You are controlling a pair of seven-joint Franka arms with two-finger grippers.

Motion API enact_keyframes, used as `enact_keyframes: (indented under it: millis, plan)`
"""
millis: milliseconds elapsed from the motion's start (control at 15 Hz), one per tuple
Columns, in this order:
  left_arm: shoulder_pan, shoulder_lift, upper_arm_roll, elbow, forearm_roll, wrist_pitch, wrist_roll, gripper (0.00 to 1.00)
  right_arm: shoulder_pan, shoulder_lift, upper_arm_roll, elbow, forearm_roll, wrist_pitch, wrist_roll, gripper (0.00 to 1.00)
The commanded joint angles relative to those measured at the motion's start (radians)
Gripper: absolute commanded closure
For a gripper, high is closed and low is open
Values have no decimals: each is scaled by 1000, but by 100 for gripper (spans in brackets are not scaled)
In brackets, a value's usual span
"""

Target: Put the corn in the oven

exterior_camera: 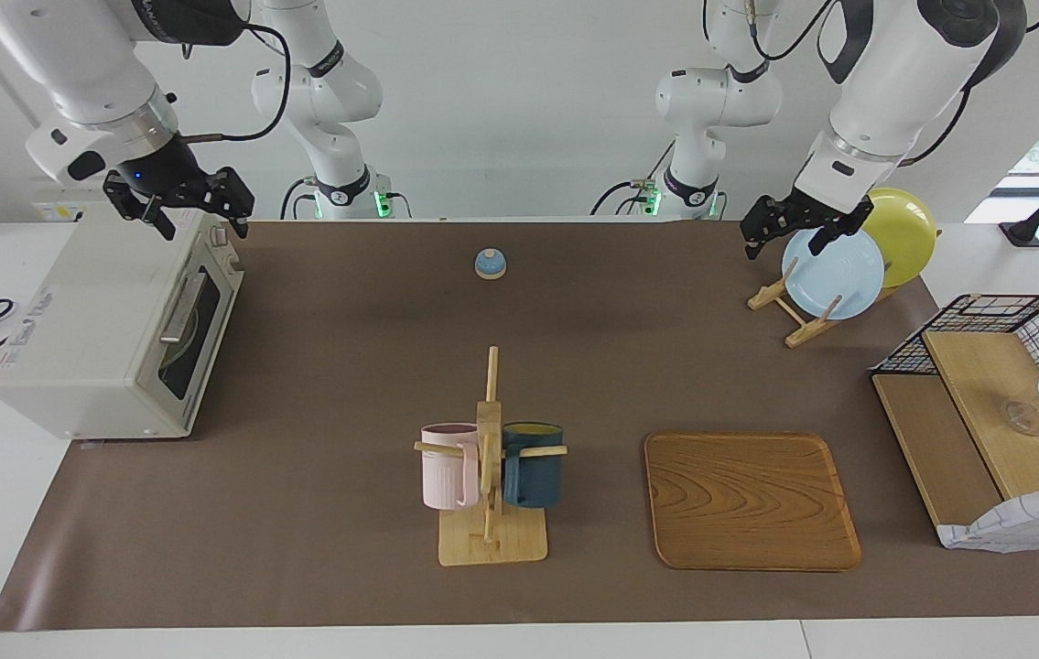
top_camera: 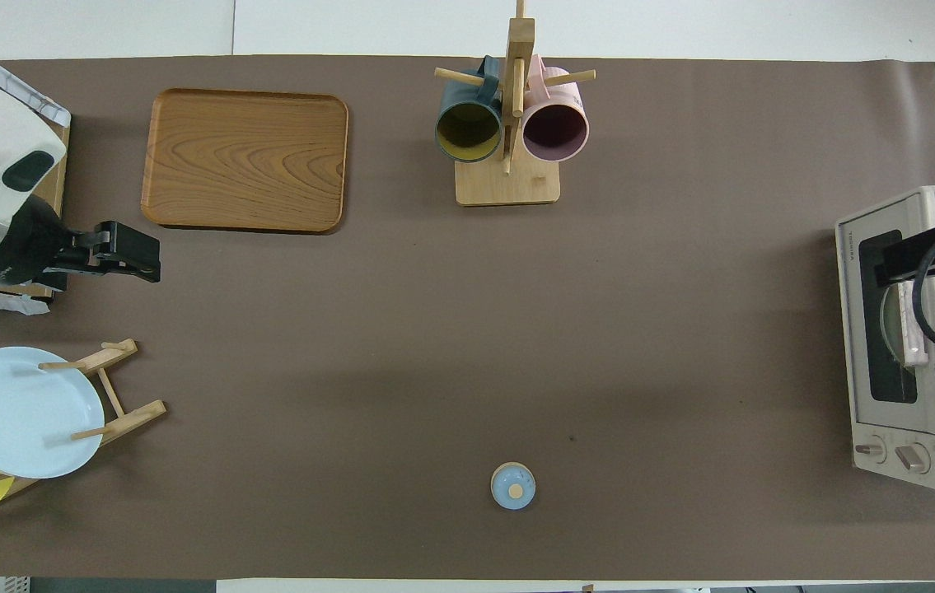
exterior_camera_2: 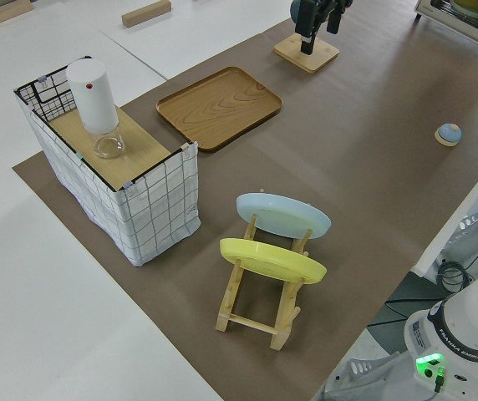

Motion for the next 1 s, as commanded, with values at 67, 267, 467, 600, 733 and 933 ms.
enact_keyframes:
  millis: [67, 267, 467, 600, 733, 933]
  plan:
    - [13, -7, -6, -3, -13, -7, 7, 0, -10, 3, 1, 15, 20, 4, 10, 0]
    - [13, -7, -6, -3, -13, -7, 7, 0, -8, 0, 4, 15, 15, 4, 13, 0]
    - [13, -7, -6, -3, -13, -7, 7, 0, -8, 0, 2, 15, 17, 4, 14, 0]
    - [13, -7, -6, -3, -13, -7, 7, 0, -8, 0, 2, 15, 15, 4, 14, 0]
    - [13, -7, -6, -3, -13, -7, 7, 0, -8, 0, 4, 15, 14, 4, 14, 0]
    - [13, -7, -6, -3, -13, -7, 7, 0, -8, 0, 4, 15, 11, 4, 14, 0]
